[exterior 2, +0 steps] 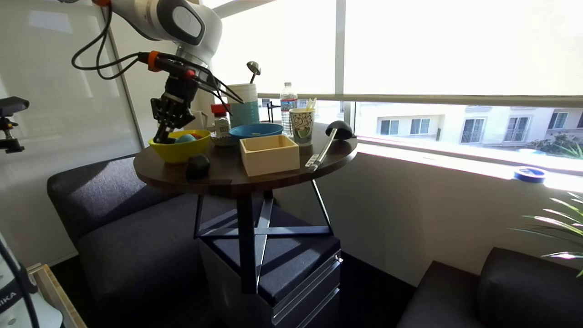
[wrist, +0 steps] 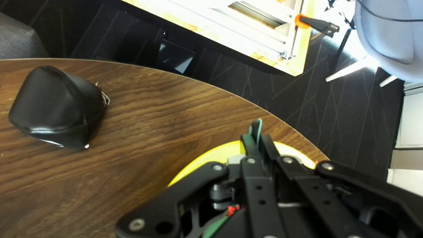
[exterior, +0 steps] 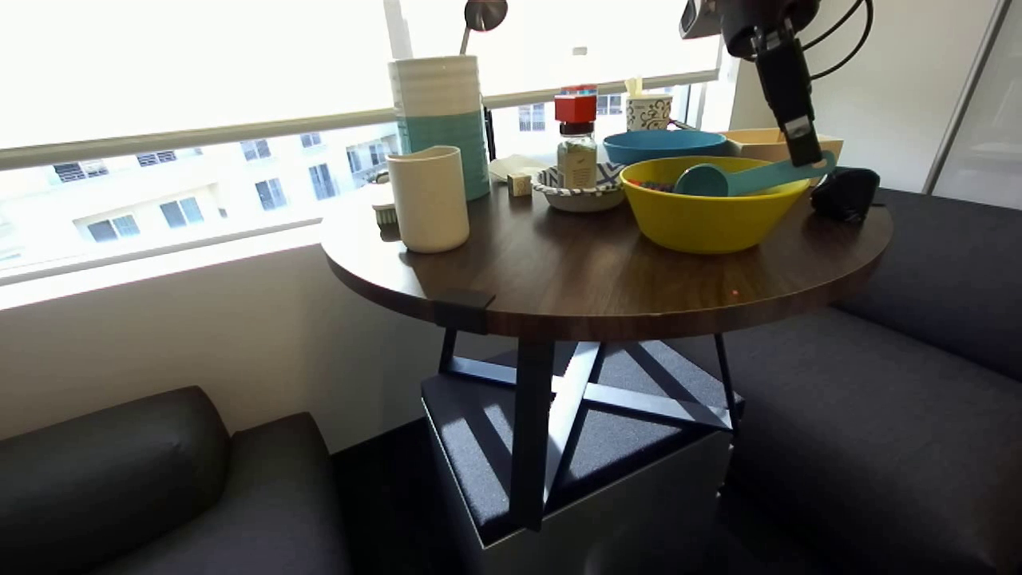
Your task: Use the measuring spoon to place contents from the yellow bowl into the blue bowl.
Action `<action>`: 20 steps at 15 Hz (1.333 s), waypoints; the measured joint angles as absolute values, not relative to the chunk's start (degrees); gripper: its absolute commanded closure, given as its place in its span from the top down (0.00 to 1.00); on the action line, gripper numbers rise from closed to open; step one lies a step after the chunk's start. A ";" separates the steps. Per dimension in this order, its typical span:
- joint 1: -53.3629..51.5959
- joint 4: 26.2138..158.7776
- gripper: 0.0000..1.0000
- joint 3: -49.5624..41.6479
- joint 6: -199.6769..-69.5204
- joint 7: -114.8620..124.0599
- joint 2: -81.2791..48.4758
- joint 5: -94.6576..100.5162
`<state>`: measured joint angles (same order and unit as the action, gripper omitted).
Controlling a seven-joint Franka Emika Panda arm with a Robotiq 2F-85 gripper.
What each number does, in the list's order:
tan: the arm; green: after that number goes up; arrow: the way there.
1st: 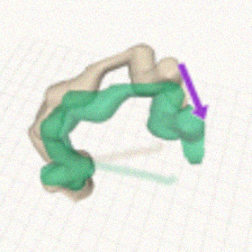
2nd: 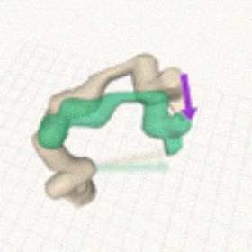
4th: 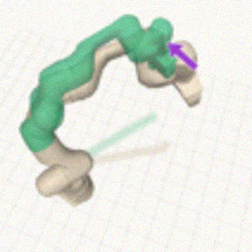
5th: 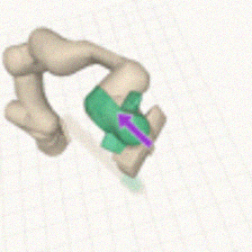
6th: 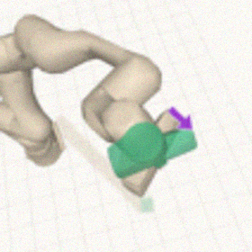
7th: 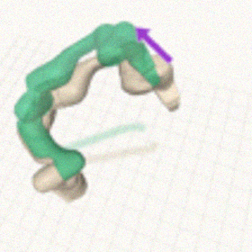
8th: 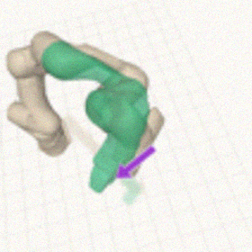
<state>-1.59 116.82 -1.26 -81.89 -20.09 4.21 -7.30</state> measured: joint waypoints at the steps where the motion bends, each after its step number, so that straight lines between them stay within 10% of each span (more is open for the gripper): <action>1: -1.58 116.28 0.02 -1.28 -81.83 -20.09 3.63 -7.93; 20: 7.49 113.82 0.02 -7.52 -73.25 -32.67 -2.51 -32.86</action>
<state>7.49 113.82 -7.52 -73.25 -32.67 -2.51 -32.86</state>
